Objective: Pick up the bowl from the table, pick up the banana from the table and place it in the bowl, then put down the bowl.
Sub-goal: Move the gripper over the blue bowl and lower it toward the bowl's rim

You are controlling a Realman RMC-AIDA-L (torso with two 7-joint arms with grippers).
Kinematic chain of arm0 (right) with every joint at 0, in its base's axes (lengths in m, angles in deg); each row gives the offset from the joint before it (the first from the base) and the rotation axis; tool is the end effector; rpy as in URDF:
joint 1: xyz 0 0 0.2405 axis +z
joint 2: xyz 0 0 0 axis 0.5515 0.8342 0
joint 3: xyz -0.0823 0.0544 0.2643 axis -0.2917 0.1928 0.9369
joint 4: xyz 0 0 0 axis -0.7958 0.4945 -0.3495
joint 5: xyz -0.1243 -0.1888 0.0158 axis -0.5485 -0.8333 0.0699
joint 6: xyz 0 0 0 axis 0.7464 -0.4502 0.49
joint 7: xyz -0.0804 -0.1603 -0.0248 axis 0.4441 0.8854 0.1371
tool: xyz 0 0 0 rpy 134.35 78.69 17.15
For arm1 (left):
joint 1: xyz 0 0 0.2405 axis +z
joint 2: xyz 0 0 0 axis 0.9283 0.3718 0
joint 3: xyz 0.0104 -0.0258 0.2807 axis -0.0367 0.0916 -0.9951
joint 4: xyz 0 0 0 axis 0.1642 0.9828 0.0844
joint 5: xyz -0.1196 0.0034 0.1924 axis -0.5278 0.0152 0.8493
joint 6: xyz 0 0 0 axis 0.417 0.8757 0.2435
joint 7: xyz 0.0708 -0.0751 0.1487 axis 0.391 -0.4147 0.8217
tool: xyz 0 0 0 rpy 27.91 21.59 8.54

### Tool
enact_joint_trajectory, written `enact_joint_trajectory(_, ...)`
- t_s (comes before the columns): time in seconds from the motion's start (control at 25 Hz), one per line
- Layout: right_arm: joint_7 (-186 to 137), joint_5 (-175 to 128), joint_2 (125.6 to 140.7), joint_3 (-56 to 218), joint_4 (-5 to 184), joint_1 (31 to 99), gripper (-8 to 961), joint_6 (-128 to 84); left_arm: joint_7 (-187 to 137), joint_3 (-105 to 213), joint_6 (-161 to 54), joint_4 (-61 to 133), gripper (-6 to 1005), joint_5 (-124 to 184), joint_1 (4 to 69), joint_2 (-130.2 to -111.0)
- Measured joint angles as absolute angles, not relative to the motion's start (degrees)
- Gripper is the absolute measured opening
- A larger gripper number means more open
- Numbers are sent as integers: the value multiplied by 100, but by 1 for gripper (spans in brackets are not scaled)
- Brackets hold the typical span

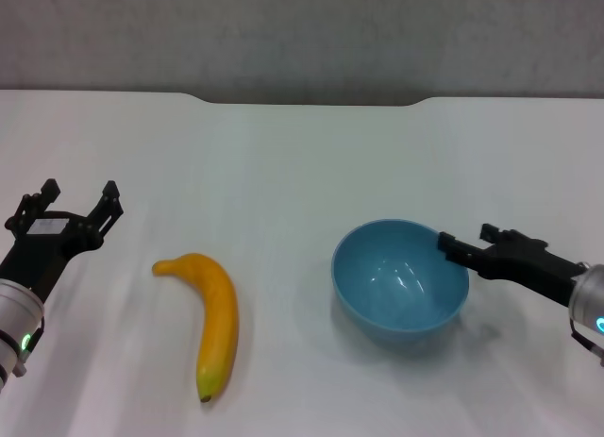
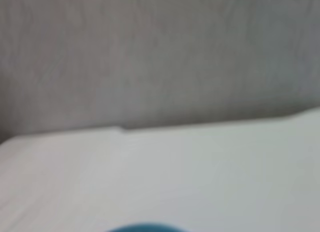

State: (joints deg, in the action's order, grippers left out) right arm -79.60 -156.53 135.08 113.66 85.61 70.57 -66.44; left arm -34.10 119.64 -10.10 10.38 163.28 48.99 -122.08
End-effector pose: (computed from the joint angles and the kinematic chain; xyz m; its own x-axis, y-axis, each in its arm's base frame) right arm 0.3459 0.4162 -0.0900 0.5574 -0.4850 -0.6739 -0.8218 -0.4382 -0.3643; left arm -0.3585 0.3921 -0.0461 0.6641 0.0843 0.7429 0.7458 -0.1444 -0.6503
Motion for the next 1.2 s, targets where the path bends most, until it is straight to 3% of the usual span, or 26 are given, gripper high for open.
enact_joint_trajectory(0.64,-11038,-17150,13528,10026,10223,8261,882,-7455,-3409,11990,-1100,1057,847,16285,4930,-12214)
enact_joint_trajectory(1.2,-13434,-17039,13553,7276,11360,8745,880,-7819,-3405,11989,-1106,1049,847,16275,4879,-12212)
